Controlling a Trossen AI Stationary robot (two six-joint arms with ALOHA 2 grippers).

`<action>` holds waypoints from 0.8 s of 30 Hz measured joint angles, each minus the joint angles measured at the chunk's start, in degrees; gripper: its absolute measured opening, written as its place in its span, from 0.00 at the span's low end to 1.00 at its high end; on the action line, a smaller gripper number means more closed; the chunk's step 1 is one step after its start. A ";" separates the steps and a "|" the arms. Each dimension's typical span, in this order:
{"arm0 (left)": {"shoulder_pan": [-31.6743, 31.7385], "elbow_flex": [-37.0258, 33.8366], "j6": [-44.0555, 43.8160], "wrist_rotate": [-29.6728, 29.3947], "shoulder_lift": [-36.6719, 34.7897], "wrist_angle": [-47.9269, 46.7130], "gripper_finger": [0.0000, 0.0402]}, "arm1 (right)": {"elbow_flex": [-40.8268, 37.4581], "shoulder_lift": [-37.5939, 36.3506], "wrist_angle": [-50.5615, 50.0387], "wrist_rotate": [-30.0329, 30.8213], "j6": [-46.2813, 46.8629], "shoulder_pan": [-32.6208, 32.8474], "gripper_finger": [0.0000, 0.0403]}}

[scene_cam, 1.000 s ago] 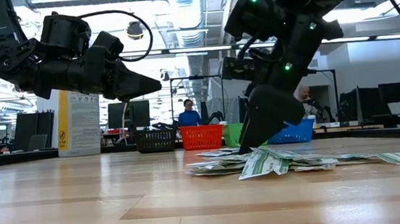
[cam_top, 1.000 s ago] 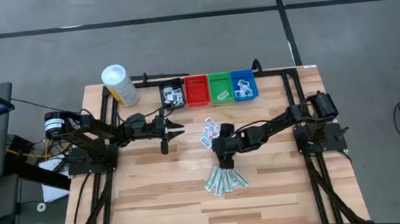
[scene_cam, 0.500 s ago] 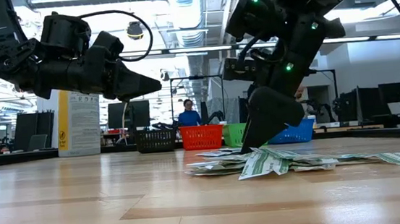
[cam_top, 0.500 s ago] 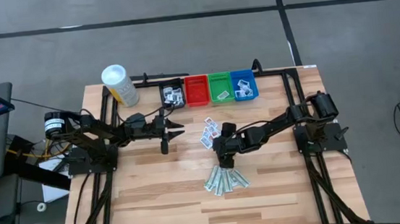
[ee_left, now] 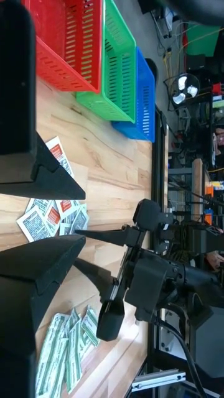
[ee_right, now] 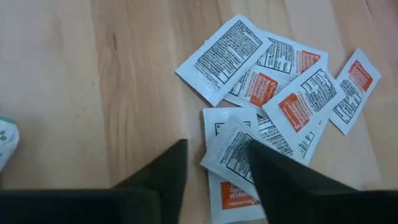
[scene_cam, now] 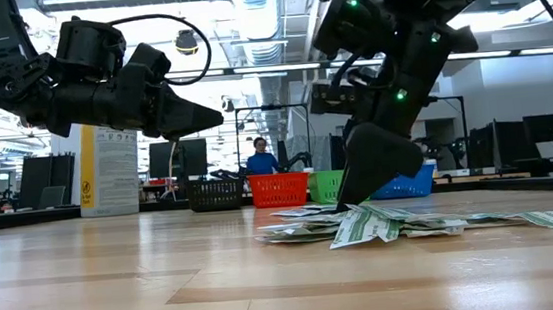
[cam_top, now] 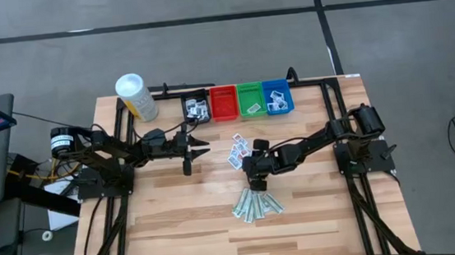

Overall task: Pick & Place First Aid Supplies
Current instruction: Put the orange ointment pack into the green bin

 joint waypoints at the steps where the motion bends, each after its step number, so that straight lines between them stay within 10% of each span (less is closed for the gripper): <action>1: 0.00 0.00 -0.01 0.00 0.01 0.00 0.25 | 0.00 0.02 0.00 0.02 0.00 0.00 0.36; 10: 0.00 0.00 -0.15 -0.01 0.00 -0.02 0.25 | -0.02 0.02 0.19 0.11 0.00 0.06 0.02; 24: 0.00 0.00 -0.04 0.00 0.00 -0.02 0.25 | 7.66 -0.24 -10.57 1.00 -2.01 0.04 0.00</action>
